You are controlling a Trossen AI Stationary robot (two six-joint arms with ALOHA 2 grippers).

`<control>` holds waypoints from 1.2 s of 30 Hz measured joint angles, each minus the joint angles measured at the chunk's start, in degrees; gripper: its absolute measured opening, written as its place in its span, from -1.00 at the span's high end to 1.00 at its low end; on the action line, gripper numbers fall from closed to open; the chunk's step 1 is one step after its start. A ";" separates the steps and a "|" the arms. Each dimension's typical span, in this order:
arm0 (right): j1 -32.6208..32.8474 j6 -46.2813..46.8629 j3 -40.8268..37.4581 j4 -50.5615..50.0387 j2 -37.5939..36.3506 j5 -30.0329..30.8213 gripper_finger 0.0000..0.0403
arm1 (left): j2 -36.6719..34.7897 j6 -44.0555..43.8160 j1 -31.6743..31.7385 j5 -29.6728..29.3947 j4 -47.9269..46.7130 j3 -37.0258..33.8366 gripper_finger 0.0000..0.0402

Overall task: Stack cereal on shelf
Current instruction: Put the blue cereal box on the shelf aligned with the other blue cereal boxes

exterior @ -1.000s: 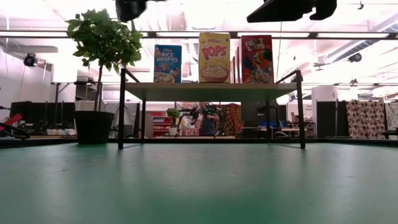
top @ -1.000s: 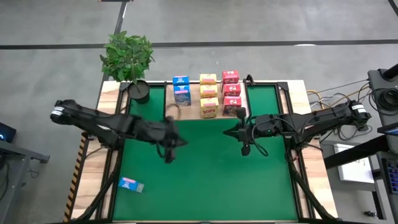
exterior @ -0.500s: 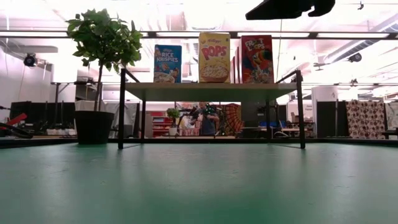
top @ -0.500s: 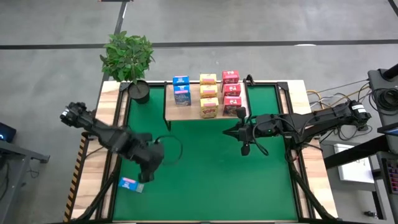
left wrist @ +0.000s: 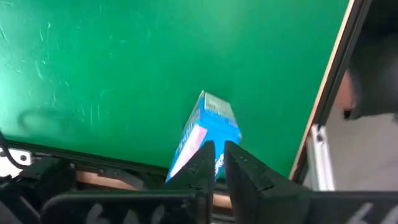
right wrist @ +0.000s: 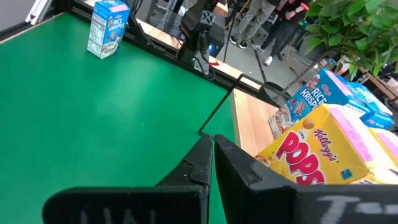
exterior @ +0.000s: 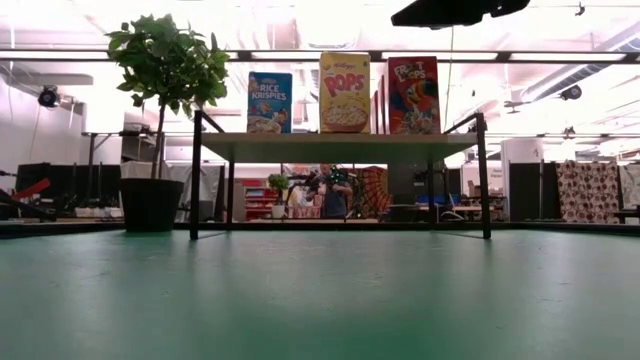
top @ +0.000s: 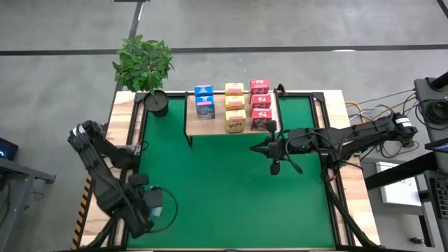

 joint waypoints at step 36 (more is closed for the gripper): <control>0.00 -0.62 -0.04 1.40 0.87 0.02 0.96 | 8.31 0.69 -3.23 2.80 -1.35 -3.33 -0.20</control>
